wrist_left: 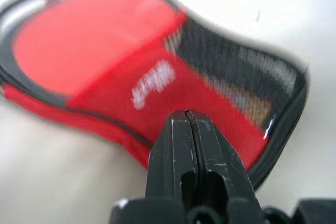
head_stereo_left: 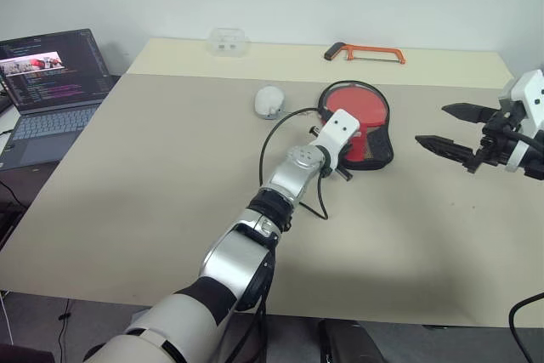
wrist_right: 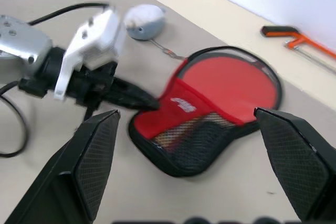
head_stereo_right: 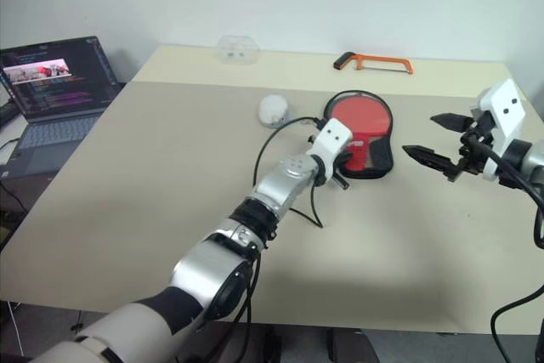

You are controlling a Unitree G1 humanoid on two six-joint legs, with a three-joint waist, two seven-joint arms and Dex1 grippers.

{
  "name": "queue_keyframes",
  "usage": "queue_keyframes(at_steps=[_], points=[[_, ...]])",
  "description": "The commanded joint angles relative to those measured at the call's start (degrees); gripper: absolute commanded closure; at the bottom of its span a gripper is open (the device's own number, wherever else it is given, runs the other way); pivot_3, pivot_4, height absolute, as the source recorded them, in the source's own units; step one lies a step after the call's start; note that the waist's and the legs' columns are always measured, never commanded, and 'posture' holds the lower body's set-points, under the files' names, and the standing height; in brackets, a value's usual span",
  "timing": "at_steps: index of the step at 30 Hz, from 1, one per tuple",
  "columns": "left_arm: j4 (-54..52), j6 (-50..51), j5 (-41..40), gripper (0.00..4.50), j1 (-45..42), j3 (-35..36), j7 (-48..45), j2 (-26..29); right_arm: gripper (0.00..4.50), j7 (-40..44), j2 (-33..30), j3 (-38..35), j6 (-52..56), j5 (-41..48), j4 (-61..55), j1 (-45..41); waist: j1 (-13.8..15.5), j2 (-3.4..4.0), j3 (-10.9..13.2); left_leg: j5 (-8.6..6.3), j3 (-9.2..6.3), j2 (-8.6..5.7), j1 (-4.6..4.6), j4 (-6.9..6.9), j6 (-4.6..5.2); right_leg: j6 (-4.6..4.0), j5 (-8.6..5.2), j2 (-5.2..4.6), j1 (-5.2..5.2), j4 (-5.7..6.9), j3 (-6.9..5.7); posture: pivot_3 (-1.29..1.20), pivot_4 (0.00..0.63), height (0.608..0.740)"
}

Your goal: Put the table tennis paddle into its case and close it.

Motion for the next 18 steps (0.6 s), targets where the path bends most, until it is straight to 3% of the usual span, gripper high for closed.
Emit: queue_keyframes(at_steps=[1,4,8,13,18], points=[[-21.87,9.45,-9.74,4.13,2.31,5.08,-12.39,9.12,0.0,-6.79,5.22,-3.7,8.01,5.92,1.23,-2.56,-0.66,0.0,0.0,0.02,0.03,0.06,0.05,-0.02,-0.04,0.0,0.0,0.04,0.0,0.02,0.03,0.0,0.15,0.74],[-35.24,16.49,-17.07,3.26,6.85,5.88,-23.36,19.16,0.0,-14.66,11.17,-6.11,16.07,8.42,5.91,-5.12,-1.36,0.08,-0.04,0.1,0.05,0.13,0.24,-0.12,-0.17,-0.02,-0.01,0.1,0.03,0.1,0.07,0.0,0.15,0.74],[-41.61,22.11,-22.09,1.84,12.11,8.5,-29.27,29.71,0.0,-25.86,18.59,-11.11,24.77,9.29,13.65,-8.44,-0.98,0.13,-0.07,0.12,0.02,0.21,0.42,-0.04,-0.2,-0.02,-0.01,-0.02,0.27,0.08,0.02,0.0,0.15,0.74],[-46.66,25.68,-25.92,0.04,18.44,10.65,-30.82,35.99,0.0,-32.25,24.81,-14.55,27.11,9.39,16.41,-8.56,-0.35,0.13,-0.07,0.13,-0.04,0.09,0.36,0.0,-0.08,-0.02,-0.01,-0.1,0.27,0.09,-0.02,0.0,0.15,0.74],[-49.13,21.87,-21.32,0.04,23.38,10.02,-25.5,38.24,0.0,-35.63,29.99,-16.35,26.69,9.99,15.9,-6.7,-0.09,0.13,-0.08,0.05,-0.02,0.06,0.34,-0.05,0.04,-0.02,-0.01,-0.07,0.26,0.05,-0.01,0.0,0.15,0.74]])
